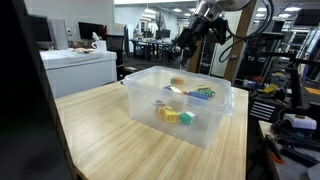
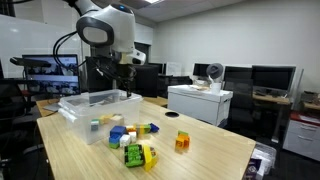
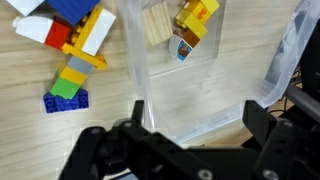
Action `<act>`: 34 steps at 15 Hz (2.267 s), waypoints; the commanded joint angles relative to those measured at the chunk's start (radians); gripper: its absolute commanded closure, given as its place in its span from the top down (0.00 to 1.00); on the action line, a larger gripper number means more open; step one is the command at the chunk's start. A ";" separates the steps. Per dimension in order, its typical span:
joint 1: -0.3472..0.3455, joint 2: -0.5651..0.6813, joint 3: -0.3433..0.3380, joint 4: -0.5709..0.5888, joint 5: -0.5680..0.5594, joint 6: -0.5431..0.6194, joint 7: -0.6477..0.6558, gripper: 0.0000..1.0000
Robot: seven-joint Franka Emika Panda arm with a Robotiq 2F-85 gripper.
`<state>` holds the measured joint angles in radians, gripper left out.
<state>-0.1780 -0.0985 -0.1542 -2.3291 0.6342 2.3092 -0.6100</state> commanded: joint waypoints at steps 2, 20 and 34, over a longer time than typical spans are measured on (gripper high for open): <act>-0.006 0.064 -0.058 0.122 0.030 0.016 0.062 1.00; -0.125 0.646 -0.194 0.513 -0.284 0.237 0.954 1.00; -0.147 0.682 -0.158 0.625 -0.323 0.163 1.022 1.00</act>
<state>-0.3102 0.6113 -0.3290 -1.7083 0.3235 2.4982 0.4007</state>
